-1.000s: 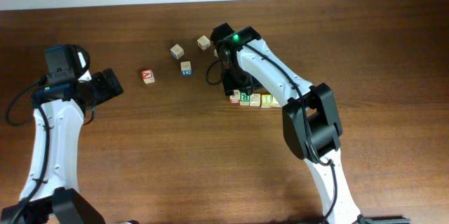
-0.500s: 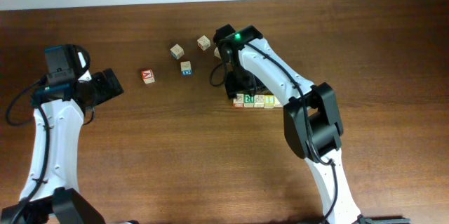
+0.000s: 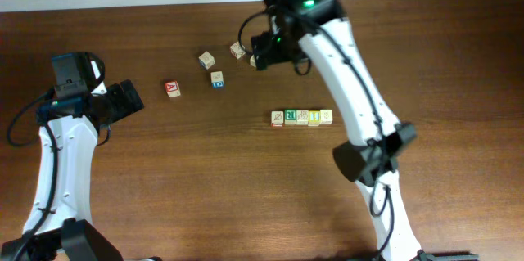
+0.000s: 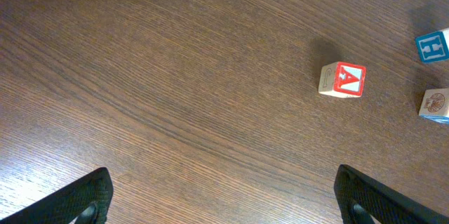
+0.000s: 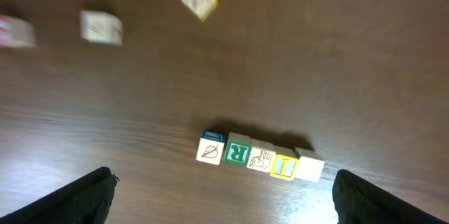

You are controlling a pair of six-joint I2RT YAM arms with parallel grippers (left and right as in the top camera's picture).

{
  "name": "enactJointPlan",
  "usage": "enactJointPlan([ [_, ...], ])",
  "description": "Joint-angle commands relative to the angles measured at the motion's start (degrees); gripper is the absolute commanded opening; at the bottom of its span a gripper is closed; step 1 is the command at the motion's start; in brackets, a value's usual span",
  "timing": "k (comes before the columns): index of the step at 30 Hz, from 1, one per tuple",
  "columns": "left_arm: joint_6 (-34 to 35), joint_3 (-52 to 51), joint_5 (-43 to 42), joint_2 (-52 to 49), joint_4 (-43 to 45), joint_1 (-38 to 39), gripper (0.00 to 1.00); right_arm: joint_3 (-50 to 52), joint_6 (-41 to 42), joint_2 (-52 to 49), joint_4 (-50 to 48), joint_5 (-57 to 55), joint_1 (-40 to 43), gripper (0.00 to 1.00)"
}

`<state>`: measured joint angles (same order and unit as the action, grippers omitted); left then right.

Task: Rotate 5 blocks
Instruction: 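Move the right gripper to the right end of the block row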

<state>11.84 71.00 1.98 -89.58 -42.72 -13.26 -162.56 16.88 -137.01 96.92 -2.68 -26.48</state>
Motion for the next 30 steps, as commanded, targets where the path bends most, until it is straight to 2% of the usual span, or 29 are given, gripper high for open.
enactJointPlan([
  [1, 0.5, 0.7, 0.4, 0.2, 0.0, -0.2, 0.99, -1.6, -3.2, 10.6, 0.4, 2.8, 4.3, 1.0],
  [4, 0.5, 0.7, 0.4, 0.2, 0.0, -0.2, 0.99, -0.7, -4.5, 20.2, 0.4, 4.4, 9.2, 0.92],
  [9, 0.6, 0.7, -1.4, 0.2, 1.9, -0.2, 0.99, 7.8, -5.7, 32.5, 0.4, 5.6, 17.8, 0.54],
  [11, 0.5, 0.7, -3.3, 0.2, 2.1, -0.2, 0.99, 14.8, -7.1, 35.3, 0.4, 7.3, 20.4, 0.45],
  [13, 0.5, 0.7, -9.2, 0.2, 1.9, -0.1, 0.99, 23.5, -7.3, 36.4, 0.4, 7.4, 22.2, 0.35],
  [15, 0.4, 0.7, -13.7, 0.2, 2.0, 0.2, 0.85, 32.1, -9.2, 36.2, -0.4, 10.6, 23.4, 0.26],
  [16, 0.1, 0.7, -14.9, 0.2, 2.0, 1.0, 0.75, 36.9, -10.6, 36.2, -1.9, 12.5, 23.8, 0.22],
  [17, 0.1, 0.7, -15.0, 0.2, 1.9, 1.9, 0.69, 40.9, -11.0, 36.2, -3.6, 13.6, 24.1, 0.21],
  [20, 1.3, 0.7, -14.9, 0.2, 1.9, 6.5, 0.53, 52.5, -10.9, 36.2, -9.7, 14.4, 25.2, 0.19],
  [23, 6.6, 0.7, -14.6, 0.0, 2.2, 13.4, 0.28, 65.3, -10.9, 36.2, -18.5, 15.9, 28.2, 0.19],
  [25, 8.3, 0.7, -14.0, -0.6, 2.7, 16.2, 0.19, 71.4, -10.4, 36.2, -24.3, 16.0, 29.5, 0.19],
  [27, 8.6, 0.7, -12.4, -1.9, 3.7, 18.6, 0.0, 77.8, -9.2, 36.1, -31.4, 16.0, 29.9, 0.18],
  [30, 10.9, 0.7, -8.9, -3.8, 4.3, 20.9, 0.0, 85.4, -5.9, 35.6, -39.5, 16.0, 29.9, 0.09],
])
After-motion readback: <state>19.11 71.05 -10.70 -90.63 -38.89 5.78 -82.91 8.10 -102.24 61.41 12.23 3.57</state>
